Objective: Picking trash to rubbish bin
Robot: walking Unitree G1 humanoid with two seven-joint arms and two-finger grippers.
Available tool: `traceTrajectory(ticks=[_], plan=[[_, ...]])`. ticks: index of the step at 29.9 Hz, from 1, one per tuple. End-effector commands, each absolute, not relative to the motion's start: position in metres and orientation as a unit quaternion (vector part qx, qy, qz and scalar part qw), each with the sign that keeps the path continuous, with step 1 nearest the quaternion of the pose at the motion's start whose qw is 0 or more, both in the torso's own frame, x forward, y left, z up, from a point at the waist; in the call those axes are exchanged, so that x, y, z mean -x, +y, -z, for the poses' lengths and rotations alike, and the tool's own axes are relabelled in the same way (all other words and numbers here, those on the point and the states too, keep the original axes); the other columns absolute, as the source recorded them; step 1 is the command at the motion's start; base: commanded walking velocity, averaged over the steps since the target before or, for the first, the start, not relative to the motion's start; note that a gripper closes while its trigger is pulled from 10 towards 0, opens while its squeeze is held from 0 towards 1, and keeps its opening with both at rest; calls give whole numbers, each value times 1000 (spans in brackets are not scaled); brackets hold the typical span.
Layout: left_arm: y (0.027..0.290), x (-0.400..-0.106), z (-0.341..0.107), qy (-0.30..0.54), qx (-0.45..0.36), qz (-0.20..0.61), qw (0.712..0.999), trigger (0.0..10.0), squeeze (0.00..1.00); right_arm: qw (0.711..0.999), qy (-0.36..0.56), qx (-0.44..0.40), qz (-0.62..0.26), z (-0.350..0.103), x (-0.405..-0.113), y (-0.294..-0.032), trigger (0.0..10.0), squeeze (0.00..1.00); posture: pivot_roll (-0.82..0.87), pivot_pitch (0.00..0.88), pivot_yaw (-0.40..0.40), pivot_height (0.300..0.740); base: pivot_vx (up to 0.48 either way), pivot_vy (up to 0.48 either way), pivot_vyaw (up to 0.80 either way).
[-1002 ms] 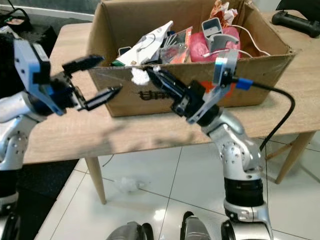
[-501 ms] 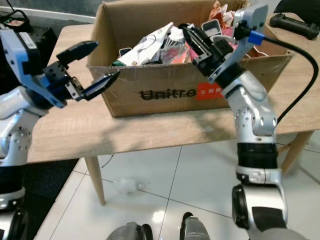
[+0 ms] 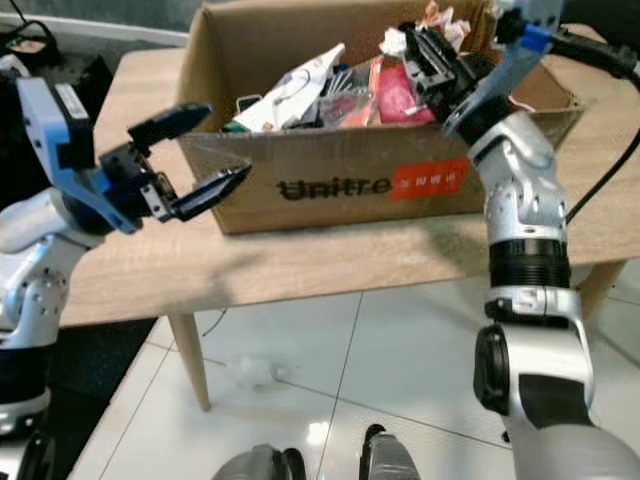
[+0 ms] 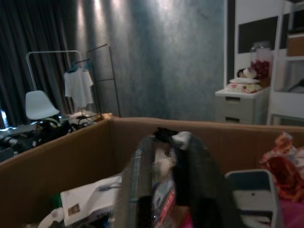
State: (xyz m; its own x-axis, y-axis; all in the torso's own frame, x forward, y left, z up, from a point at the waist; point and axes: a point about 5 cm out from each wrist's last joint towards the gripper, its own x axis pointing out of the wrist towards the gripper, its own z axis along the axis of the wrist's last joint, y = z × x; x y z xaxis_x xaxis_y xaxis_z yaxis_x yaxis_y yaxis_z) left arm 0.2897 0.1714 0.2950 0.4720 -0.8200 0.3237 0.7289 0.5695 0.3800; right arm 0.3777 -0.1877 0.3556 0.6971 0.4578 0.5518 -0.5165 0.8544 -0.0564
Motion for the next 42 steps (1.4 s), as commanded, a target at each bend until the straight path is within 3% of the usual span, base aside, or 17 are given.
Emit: traceTrajectory(ticks=[1, 11, 15, 19, 24, 26, 30, 31, 32, 34, 38, 39, 42], plan=[[167, -286, -292, -237, -93, 468, 846, 10000, 0, 920, -290, -48, -258, -358, -379, -191, 10000, 1000, -13, 200, 36, 740, 0, 0, 0], [163, -286, -293, -230, -96, 477, 843, 10000, 0, 913, -303, -45, -269, -367, -387, -188, 10000, 1000, -20, 202, 49, 740, 0, 0, 0], [160, -286, -293, -229, -97, 481, 841, 10000, 0, 939, -257, 23, -228, -357, -395, -190, 10000, 1000, -22, 201, 51, 740, 0, 0, 0], [159, -287, -294, -230, -97, 482, 840, 10000, 0, 955, -227, 31, -189, -351, -401, -198, 10000, 1000, -26, 197, 52, 740, 0, 0, 0], [158, -286, -294, -231, -96, 483, 839, 10000, 0, 954, -215, 62, -200, -352, -401, -196, 10000, 1000, -26, 195, 52, 740, 0, 0, 0], [158, -286, -294, -231, -96, 484, 839, 10000, 0, 942, -288, -22, -173, -385, -395, -202, 10000, 1000, -27, 196, 50, 740, 0, 0, 0], [158, -286, -294, -231, -96, 483, 839, 10000, 0, 938, -293, -19, -182, -393, -394, -199, 10000, 980, -30, 191, 48, 740, 0, 0, 0], [157, -287, -294, -232, -95, 483, 839, 10000, 0, 942, -276, 4, -190, -389, -396, -196, 10000, 796, -30, 191, 48, 740, 0, 0, 0], [157, -287, -294, -233, -95, 483, 839, 10000, 0, 953, -229, 75, -184, -371, -402, -192, 10000, 165, -35, 185, 45, 740, 0, 0, 0], [157, -287, -294, -235, -95, 483, 838, 10000, 0, 957, -205, 75, -190, -359, -405, -190, 10000, 51, -35, 185, 45, 740, 0, 0, 0], [156, -287, -295, -236, -95, 483, 838, 10000, 0, 948, -240, 19, -206, -371, -401, -188, 10000, 35, -35, 185, 45, 740, 0, 0, 0], [155, -288, -294, -235, -95, 484, 838, 10000, 0, 956, -194, 75, -206, -360, -406, -185, 10000, 0, -38, 181, 47, 740, 0, 0, 0], [153, -288, -294, -237, -94, 486, 836, 10000, 0, 960, -189, 88, -188, -357, -407, -188, 10000, 0, -36, 183, 43, 740, 0, 0, 0]])
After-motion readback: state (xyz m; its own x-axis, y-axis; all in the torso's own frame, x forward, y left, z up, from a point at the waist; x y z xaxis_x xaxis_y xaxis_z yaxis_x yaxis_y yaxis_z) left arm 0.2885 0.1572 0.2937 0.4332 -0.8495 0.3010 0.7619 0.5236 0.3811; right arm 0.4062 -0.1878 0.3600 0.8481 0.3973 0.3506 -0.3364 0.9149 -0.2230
